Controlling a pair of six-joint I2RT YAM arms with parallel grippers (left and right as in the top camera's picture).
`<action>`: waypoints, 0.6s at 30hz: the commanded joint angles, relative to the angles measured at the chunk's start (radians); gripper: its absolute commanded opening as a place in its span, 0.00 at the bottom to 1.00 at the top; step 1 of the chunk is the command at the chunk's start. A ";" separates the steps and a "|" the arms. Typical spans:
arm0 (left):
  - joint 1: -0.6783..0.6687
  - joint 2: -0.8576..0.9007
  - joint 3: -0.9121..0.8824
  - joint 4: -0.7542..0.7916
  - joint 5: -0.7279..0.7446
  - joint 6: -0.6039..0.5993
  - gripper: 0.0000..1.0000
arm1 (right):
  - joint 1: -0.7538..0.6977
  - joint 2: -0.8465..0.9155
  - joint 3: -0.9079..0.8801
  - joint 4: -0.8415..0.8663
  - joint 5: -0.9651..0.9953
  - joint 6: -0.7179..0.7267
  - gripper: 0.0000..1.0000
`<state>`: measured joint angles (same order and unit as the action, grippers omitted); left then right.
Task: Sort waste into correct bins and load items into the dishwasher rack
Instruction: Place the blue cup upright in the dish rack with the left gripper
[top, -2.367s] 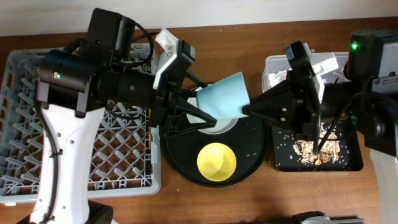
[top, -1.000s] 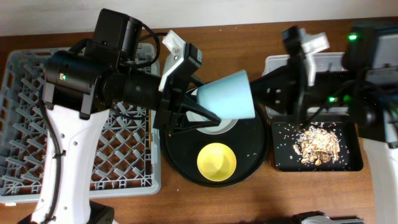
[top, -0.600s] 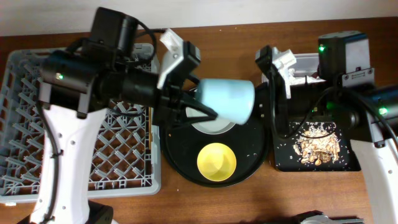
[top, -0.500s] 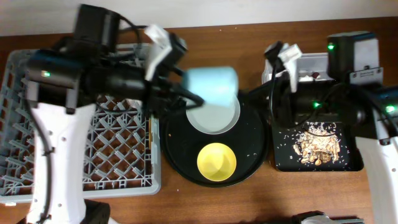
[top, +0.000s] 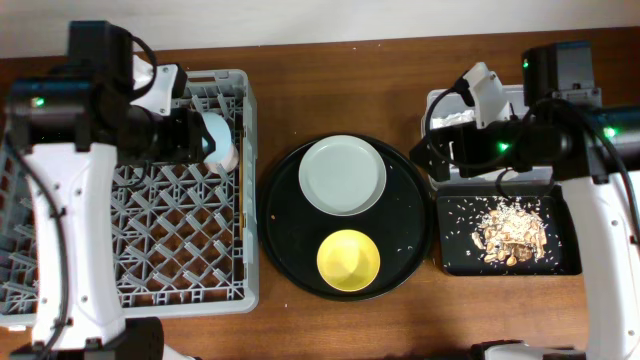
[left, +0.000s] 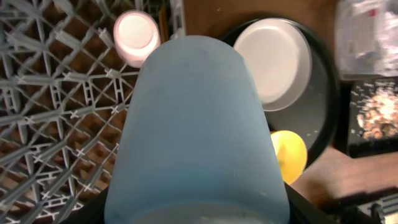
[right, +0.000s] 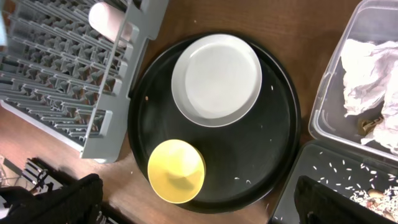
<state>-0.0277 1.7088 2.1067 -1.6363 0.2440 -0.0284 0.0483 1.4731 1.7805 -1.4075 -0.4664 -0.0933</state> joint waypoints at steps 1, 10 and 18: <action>0.002 -0.009 -0.153 0.085 -0.033 -0.048 0.37 | -0.003 0.029 -0.004 0.000 0.020 0.005 0.99; 0.002 -0.009 -0.506 0.311 -0.111 -0.114 0.37 | -0.003 0.071 -0.004 0.000 0.019 0.005 0.99; 0.002 -0.008 -0.637 0.441 -0.111 -0.114 0.59 | -0.003 0.071 -0.004 0.000 0.019 0.005 0.99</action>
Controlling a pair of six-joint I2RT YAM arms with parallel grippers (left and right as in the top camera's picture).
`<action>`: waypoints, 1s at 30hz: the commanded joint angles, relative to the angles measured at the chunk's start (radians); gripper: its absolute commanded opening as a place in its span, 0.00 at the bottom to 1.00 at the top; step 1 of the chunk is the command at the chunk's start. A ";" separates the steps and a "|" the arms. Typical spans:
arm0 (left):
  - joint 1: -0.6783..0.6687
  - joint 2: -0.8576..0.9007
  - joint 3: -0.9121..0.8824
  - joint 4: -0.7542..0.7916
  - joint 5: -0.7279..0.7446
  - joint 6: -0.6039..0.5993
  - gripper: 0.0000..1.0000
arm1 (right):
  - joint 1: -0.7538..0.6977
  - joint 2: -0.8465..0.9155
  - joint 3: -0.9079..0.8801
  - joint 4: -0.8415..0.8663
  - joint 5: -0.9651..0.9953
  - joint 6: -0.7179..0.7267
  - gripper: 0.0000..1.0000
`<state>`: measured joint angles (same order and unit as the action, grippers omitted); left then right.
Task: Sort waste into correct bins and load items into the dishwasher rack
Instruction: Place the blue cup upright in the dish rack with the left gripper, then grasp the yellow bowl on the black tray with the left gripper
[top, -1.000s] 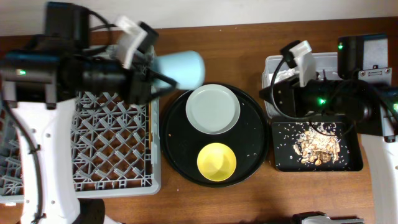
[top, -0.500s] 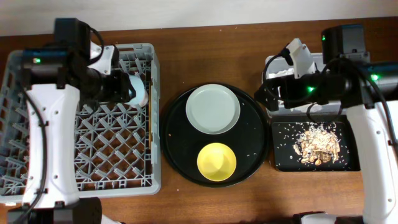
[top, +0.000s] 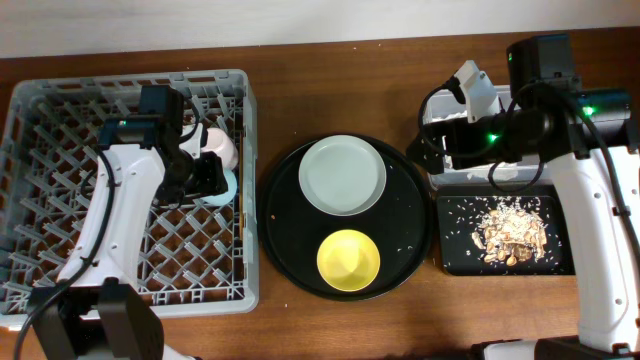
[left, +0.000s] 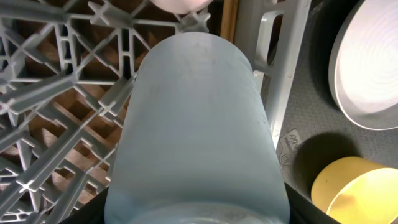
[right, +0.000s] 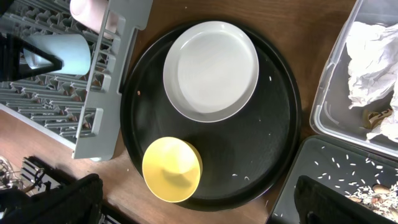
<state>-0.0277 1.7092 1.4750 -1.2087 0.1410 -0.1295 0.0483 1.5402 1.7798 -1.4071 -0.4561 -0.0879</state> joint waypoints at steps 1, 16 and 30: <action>0.002 -0.009 -0.006 0.020 -0.008 -0.013 0.65 | -0.003 0.004 -0.003 0.000 0.009 0.000 0.99; 0.037 -0.038 0.082 -0.034 -0.011 -0.016 0.99 | -0.003 0.004 -0.003 0.000 0.009 0.000 0.99; 0.027 -0.263 0.135 -0.253 0.110 -0.033 0.90 | -0.016 0.004 -0.003 0.053 0.027 0.086 0.99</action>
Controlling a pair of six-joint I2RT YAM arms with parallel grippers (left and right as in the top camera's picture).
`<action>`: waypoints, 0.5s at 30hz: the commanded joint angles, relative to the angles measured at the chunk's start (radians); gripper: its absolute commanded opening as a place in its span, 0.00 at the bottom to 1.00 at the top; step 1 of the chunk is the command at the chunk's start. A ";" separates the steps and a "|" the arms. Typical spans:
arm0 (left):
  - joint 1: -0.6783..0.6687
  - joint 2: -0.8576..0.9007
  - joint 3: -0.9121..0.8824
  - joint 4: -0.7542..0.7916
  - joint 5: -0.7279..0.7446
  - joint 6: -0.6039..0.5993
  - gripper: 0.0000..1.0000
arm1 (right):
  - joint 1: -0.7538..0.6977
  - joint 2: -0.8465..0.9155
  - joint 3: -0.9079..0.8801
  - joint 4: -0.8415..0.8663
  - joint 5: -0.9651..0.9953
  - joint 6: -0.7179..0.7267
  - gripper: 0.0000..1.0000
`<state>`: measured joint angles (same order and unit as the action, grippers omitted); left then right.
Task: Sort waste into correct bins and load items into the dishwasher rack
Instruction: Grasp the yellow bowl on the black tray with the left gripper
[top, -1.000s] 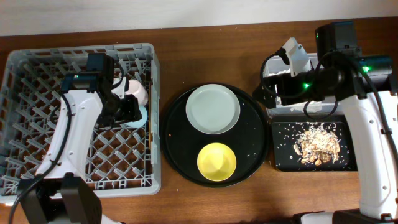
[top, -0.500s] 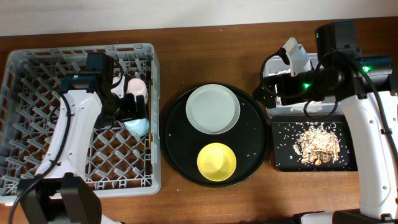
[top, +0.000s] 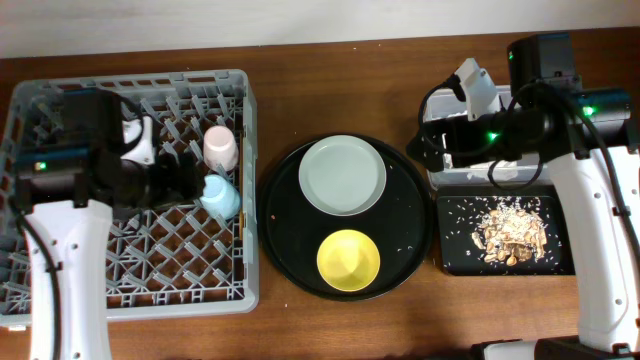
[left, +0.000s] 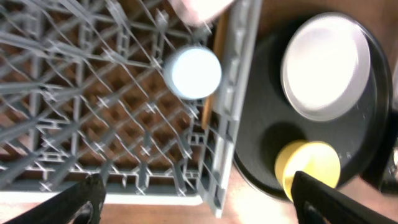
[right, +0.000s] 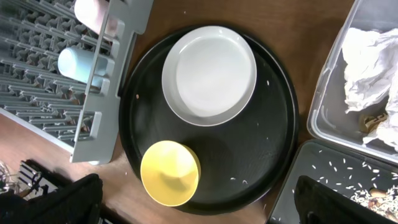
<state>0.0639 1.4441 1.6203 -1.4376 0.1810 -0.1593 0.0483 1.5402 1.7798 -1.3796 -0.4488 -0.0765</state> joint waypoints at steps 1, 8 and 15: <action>-0.108 0.002 -0.021 -0.027 0.083 -0.003 0.89 | -0.030 0.005 -0.003 0.039 0.029 0.114 0.99; -0.561 0.002 -0.161 0.167 0.085 -0.092 0.79 | -0.062 0.005 -0.003 0.048 0.091 0.115 0.99; -0.976 0.019 -0.409 0.675 0.074 -0.208 0.83 | -0.062 0.005 -0.003 0.048 0.092 0.115 0.99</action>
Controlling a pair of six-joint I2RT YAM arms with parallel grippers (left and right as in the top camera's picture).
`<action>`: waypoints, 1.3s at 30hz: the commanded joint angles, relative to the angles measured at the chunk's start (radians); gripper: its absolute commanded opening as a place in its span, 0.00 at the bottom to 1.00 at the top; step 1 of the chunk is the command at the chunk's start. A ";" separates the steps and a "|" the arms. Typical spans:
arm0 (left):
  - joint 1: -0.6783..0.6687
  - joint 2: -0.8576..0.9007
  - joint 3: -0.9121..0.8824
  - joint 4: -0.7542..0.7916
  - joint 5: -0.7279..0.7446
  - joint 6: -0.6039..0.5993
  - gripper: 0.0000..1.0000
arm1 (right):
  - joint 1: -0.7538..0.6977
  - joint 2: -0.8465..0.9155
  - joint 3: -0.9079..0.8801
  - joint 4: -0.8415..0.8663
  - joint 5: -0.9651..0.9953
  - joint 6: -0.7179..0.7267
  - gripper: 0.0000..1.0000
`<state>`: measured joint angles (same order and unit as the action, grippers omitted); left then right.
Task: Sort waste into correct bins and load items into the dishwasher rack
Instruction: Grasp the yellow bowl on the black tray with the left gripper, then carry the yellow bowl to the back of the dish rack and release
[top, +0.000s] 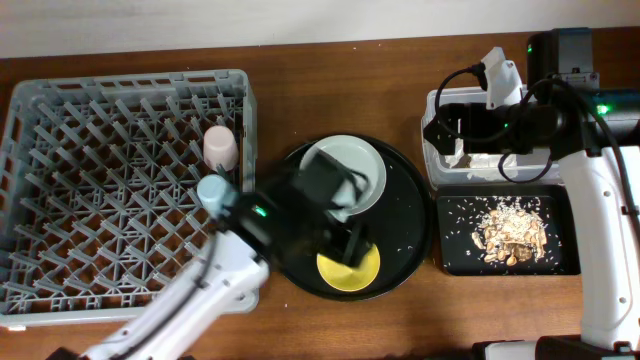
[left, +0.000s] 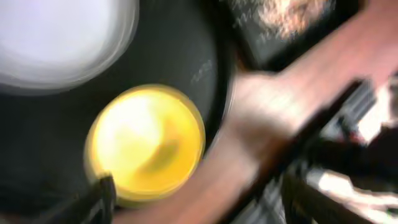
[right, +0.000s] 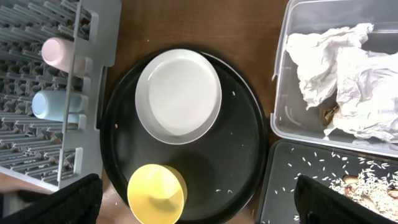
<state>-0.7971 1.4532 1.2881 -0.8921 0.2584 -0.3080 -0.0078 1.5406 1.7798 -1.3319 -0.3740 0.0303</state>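
A yellow bowl (top: 350, 268) sits at the front of the round black tray (top: 405, 215), blurred in the left wrist view (left: 146, 143). My left gripper (top: 349, 243) hangs open just over it, one finger (left: 102, 194) beside the bowl's rim, with nothing held. Behind the bowl lies a white plate (top: 352, 172), partly covered by my left arm. A blue cup (top: 212, 190) and a pink cup (top: 220, 147) stand in the grey dishwasher rack (top: 60, 140). My right gripper (top: 436, 130) is open and empty, high over the bins.
At the right, a clear bin (right: 292, 118) holds crumpled paper (right: 339, 65). In front of it a black bin (top: 450, 262) holds rice and food scraps (top: 512, 232). Loose rice grains lie on the tray. Brown table shows between rack, tray and bins.
My left gripper was open above the rack by the blue cup; now it is over the yellow bowl on the tray. The right arm has shifted a little right.
My left gripper held the blue cup above the rack. Then the cup was down among the rack's pegs beside the pink cup. Then the gripper was open and back from it, the cup standing in the rack. Now the gripper is at the yellow bowl.
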 joint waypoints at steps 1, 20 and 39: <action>-0.149 0.020 -0.094 0.172 -0.031 -0.063 0.82 | -0.006 0.004 -0.003 0.001 0.017 0.008 0.99; -0.280 0.331 -0.111 0.199 -0.254 -0.107 0.25 | -0.006 0.004 -0.003 0.001 0.016 0.008 0.99; -0.280 0.375 -0.137 0.200 -0.285 -0.107 0.18 | -0.006 0.004 -0.003 0.001 0.017 0.008 0.99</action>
<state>-1.0752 1.8221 1.1606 -0.6945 -0.0158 -0.4126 -0.0078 1.5414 1.7798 -1.3312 -0.3695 0.0299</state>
